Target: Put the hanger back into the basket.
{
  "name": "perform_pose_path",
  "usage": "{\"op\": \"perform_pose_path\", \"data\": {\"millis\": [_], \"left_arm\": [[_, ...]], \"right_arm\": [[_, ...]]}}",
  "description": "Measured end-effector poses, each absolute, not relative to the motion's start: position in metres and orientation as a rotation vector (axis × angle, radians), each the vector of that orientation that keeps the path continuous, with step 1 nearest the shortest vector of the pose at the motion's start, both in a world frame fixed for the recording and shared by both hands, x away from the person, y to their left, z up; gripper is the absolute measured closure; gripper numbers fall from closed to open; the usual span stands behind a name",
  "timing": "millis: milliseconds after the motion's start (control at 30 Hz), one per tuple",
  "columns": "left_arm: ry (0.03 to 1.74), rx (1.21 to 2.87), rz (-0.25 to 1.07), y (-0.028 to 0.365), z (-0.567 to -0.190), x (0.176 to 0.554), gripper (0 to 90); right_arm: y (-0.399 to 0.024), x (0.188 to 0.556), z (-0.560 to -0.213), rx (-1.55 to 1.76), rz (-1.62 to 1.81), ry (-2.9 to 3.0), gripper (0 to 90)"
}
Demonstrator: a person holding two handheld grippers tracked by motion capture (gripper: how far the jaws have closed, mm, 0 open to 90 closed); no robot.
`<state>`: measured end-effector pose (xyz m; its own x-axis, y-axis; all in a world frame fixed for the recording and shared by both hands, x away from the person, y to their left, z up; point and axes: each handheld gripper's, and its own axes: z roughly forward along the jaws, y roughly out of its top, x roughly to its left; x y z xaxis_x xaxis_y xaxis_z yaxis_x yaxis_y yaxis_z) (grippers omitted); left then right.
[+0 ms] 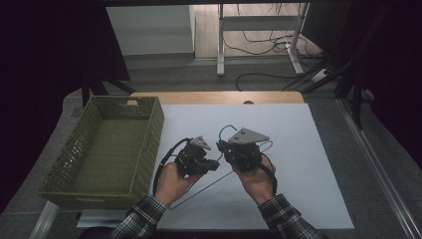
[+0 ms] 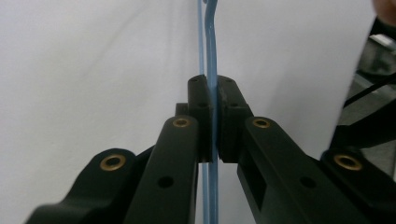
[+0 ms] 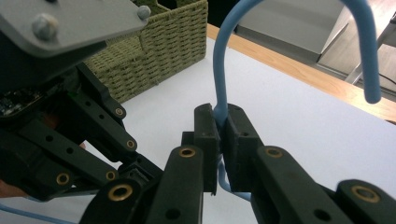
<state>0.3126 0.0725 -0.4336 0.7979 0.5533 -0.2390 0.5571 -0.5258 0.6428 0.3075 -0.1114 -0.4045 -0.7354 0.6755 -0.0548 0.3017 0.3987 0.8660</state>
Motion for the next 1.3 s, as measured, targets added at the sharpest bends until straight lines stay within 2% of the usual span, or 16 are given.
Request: {"op": "perform_pose_path", "data": {"millis": [100,400,767,1100,1300], "left_arm": [[0.82,2.216,-0.039,0.077,-0.431,0.314,87.0],[0.852,2.159,-0.048,0.094,-0.414,0.32,87.0],[0.86,2.116,-0.006,0.121,-0.381,0.326,87.0],[0.903,2.087,0.094,0.16,-0.354,0.326,87.0],[0.949,2.056,0.15,0.194,-0.344,0.321,87.0]], "right_arm": [[-0.114,0.307,-0.402,0.841,1.289,2.255,72.7],[-0.138,0.297,-0.394,0.861,1.319,2.253,52.2],[-0.175,0.287,-0.4,0.911,1.344,2.323,25.2],[-0.2,0.28,-0.405,0.92,1.357,2.32,10.5],[-0.213,0.275,-0.411,0.977,1.356,2.3,7.4]]}}
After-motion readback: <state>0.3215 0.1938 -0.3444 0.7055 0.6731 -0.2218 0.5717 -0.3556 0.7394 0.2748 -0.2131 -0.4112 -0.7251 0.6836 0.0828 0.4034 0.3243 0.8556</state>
